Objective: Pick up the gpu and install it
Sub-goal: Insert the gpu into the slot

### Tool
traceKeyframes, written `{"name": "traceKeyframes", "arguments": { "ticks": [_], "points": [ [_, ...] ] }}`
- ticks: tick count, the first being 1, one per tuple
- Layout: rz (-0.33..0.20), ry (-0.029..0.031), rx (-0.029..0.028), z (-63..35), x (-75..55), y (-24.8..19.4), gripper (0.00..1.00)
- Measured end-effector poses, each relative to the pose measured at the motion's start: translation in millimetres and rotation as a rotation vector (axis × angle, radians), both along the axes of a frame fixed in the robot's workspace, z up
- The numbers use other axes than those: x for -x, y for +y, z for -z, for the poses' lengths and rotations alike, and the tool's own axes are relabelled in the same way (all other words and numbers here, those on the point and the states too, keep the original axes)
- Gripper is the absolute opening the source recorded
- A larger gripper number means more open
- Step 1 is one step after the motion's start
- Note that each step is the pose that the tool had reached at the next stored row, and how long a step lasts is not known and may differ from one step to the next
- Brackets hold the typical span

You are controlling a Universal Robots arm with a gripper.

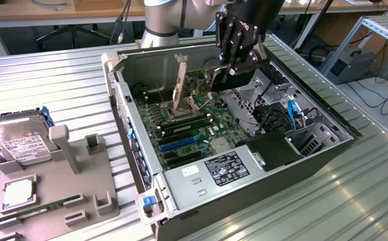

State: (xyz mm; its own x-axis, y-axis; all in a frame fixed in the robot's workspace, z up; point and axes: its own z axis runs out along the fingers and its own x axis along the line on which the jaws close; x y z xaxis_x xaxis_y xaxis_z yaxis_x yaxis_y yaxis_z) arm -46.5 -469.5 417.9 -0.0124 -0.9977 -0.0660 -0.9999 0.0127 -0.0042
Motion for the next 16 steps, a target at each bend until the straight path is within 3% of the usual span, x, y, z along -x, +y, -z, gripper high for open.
{"name": "traceKeyframes", "arguments": {
  "ticks": [5, 7, 11, 13, 16],
  "points": [
    [0.0, -0.0008, 0.0002, 2.1, 5.4, 0.0, 0.27],
    [0.0, -0.0038, 0.0003, 4.1, 8.5, 0.0, 0.27],
    [0.0, -0.0285, 0.0003, 9.6, 25.3, 0.0, 0.27],
    [0.0, -0.0333, 0.0003, 13.1, 28.8, 0.0, 0.27],
    [0.0, -0.0347, 0.0006, 15.8, 30.7, 0.0, 0.27]
  ]
}}
